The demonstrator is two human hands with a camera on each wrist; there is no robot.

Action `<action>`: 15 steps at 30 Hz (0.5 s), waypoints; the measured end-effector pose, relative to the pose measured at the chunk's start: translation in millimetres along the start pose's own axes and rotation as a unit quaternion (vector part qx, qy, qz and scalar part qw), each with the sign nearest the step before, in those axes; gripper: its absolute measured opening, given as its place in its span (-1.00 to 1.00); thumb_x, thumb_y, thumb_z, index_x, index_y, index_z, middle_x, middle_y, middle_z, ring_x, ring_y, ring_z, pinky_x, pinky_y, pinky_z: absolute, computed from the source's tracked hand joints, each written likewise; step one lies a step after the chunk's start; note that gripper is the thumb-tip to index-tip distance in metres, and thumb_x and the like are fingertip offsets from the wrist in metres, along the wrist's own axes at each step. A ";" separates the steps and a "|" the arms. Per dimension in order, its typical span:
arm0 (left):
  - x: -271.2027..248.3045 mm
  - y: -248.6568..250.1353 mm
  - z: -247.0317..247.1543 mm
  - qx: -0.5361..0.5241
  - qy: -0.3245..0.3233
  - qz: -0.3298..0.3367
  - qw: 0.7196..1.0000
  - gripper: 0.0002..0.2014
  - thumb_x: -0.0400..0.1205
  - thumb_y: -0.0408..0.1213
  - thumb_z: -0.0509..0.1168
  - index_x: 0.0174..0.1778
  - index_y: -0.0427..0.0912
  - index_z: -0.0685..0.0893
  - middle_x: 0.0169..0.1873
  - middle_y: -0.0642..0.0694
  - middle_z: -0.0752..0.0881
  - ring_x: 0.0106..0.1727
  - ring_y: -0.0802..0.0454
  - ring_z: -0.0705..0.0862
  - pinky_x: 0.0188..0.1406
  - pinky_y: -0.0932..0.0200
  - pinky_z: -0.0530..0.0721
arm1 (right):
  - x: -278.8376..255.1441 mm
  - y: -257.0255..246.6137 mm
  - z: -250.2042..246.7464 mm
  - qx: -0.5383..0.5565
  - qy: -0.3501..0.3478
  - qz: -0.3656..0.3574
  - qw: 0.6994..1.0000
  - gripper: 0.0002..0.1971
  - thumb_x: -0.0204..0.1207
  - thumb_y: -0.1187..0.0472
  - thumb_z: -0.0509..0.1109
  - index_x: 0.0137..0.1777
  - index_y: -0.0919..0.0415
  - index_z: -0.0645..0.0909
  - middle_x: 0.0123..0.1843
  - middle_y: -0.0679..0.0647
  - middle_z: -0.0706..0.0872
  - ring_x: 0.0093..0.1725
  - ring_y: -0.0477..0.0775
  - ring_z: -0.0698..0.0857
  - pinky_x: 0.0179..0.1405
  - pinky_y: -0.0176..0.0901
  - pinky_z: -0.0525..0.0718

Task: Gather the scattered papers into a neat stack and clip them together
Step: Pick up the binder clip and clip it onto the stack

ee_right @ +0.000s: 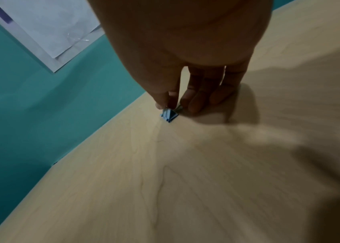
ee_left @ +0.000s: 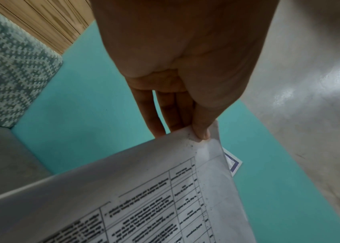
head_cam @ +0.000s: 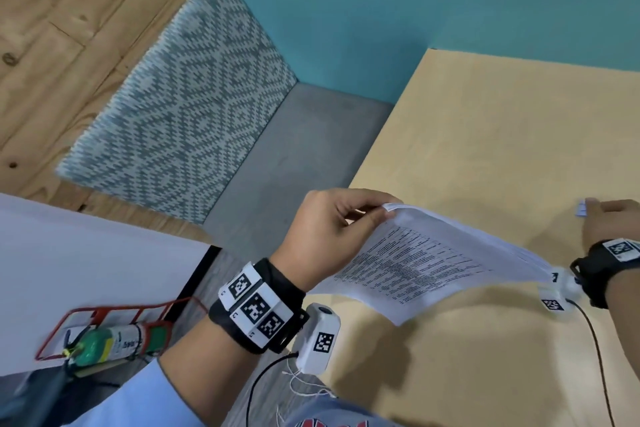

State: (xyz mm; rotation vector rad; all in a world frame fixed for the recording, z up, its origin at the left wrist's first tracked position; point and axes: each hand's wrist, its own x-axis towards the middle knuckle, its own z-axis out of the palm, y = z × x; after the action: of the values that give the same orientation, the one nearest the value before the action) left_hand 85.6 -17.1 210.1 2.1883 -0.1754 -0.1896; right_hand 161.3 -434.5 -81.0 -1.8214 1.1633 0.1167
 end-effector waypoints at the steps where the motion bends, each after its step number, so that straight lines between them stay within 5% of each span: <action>1: -1.9 -0.3 -0.9 0.002 0.001 -0.002 1.000 -0.86 0.76 -0.26 0.46 0.13 -0.05 0.94 -0.02 0.11 0.95 0.03 0.11 0.93 0.12 -0.17 0.86 | -5.0 0.6 -0.2 0.006 0.007 0.001 1.000 -0.47 0.55 -0.21 0.33 0.22 0.24 0.71 -0.14 0.25 0.68 -0.14 0.28 0.64 -0.16 0.05 0.64; 4: -5.6 -0.8 -2.1 0.000 0.003 -0.010 1.000 -0.86 0.76 -0.28 0.46 0.12 -0.05 0.94 -0.01 0.12 0.95 0.03 0.10 0.93 0.12 -0.17 0.86 | 12.6 29.1 -6.4 0.027 -0.037 0.018 0.999 -0.24 0.30 -0.57 0.40 0.12 0.11 0.81 -0.11 0.16 0.87 -0.14 0.26 0.82 0.01 0.14 0.81; 6: -7.0 2.1 -2.4 0.007 0.005 -0.007 1.000 -0.86 0.76 -0.27 0.47 0.12 -0.04 0.94 -0.01 0.14 0.95 0.02 0.11 0.93 0.13 -0.15 0.86 | -26.6 19.3 -22.5 0.097 -0.053 0.023 0.994 -0.45 0.33 -0.35 0.59 -0.03 0.17 0.82 -0.09 0.23 0.90 -0.07 0.25 0.90 0.10 0.20 0.88; 9: -7.7 9.5 -0.7 0.026 0.011 0.015 0.999 -0.87 0.75 -0.26 0.48 0.10 -0.02 0.95 -0.02 0.19 0.95 -0.01 0.17 0.93 0.11 -0.09 0.85 | -98.9 14.1 -49.0 0.194 -0.129 0.033 0.972 -0.79 0.54 0.12 0.65 -0.06 0.27 0.77 -0.03 0.34 0.90 -0.04 0.22 0.92 0.04 0.00 0.88; 12: -10.5 20.1 4.8 0.035 0.006 0.042 0.999 -0.86 0.74 -0.27 0.48 0.10 -0.02 0.95 -0.02 0.21 0.94 0.01 0.22 0.92 0.11 -0.05 0.85 | -150.1 35.9 -93.1 0.227 -0.159 0.037 0.960 -0.80 0.52 0.22 0.66 0.00 0.34 0.78 0.10 0.28 0.91 0.06 0.23 0.92 0.08 -0.03 0.85; 15: -16.7 35.2 10.6 0.058 -0.006 0.089 0.994 -0.83 0.74 -0.34 0.48 0.10 -0.03 0.95 -0.01 0.22 0.94 0.05 0.26 0.90 0.15 0.05 0.85 | -195.4 70.5 -140.2 0.216 -0.224 0.054 0.949 -0.53 0.18 0.16 0.72 0.07 0.37 0.79 0.07 0.23 0.93 -0.02 0.21 0.94 0.11 0.05 0.88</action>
State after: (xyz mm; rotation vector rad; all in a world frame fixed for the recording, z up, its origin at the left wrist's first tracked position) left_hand 65.2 -42.6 233.8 2.2729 -0.3960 -0.0937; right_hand -50.7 -417.3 51.7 -1.2587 0.8779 0.2973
